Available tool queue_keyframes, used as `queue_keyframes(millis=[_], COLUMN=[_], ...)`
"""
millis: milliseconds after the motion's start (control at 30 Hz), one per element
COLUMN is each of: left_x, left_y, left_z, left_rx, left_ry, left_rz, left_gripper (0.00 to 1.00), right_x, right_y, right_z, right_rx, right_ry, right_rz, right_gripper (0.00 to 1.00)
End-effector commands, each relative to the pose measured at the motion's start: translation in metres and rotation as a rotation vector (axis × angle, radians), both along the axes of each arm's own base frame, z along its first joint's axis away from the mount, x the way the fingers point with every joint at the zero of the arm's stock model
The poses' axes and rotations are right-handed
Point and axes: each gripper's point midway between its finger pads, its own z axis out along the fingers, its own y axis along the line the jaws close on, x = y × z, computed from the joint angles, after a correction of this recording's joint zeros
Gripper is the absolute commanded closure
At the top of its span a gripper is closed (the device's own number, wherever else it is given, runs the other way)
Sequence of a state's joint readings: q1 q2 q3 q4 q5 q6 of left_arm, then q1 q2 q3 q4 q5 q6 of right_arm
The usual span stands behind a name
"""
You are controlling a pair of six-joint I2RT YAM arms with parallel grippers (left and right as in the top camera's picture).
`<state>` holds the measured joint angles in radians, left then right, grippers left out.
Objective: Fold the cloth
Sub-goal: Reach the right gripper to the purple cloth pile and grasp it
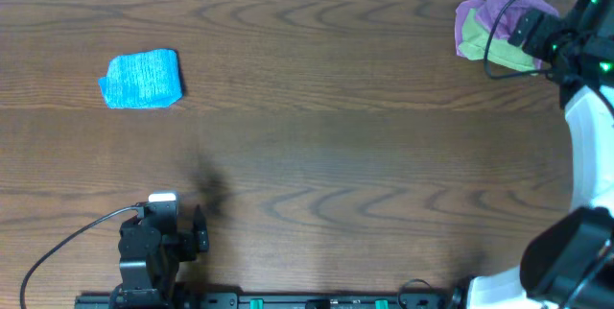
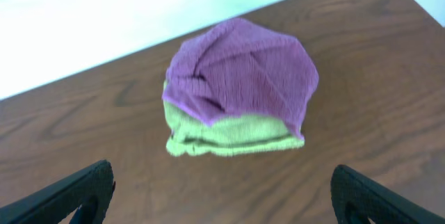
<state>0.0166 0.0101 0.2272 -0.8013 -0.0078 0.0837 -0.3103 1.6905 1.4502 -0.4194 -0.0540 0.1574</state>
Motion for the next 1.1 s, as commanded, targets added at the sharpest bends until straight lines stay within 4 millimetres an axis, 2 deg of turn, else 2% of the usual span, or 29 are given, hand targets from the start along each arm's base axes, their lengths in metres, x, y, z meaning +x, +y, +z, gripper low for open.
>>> queue_keyframes(millis=[0,200,400,600,767,800,933,1067], left_x=[-0.008,-0.008,-0.008,-0.008,-0.008,-0.008,-0.008,-0.008], left_y=[0.002,0.002,0.002,0.002,0.002,0.002,0.002,0.002], left_z=[-0.022,-0.022,-0.022,-0.022,-0.022,-0.022,-0.022,-0.022], left_rx=[0.024,0.024,0.024,0.024,0.024,0.024,0.024,0.024], left_ry=[0.071,0.071,0.071,0.071,0.071,0.071,0.071,0.071], left_rz=[-0.001,-0.001,-0.002,-0.002,-0.001,-0.002,-0.001,-0.002], left_gripper=[0.04,0.05,0.05,0.05,0.05,0.05,0.04,0.04], right_x=[0.020,0.071,0.104,0.115,0.116,0.117,0.119,0.118], right_y=[-0.011,-0.018,-0.020,-0.017,-0.013,-0.013,-0.012,-0.011], right_z=[-0.015,-0.043,-0.065,-0.107,-0.129,-0.130,-0.129,-0.129], right_rx=[0.014,0.081,0.155,0.215,0.232,0.232,0.228,0.229], right_ry=[0.014,0.026,0.006,0.036,0.069,0.070,0.061,0.064], right_rz=[-0.013,0.008,0.009,0.011,0.015,0.017,0.020,0.021], right_gripper=[0.01,0.01,0.01,0.01,0.02,0.03,0.22,0.37])
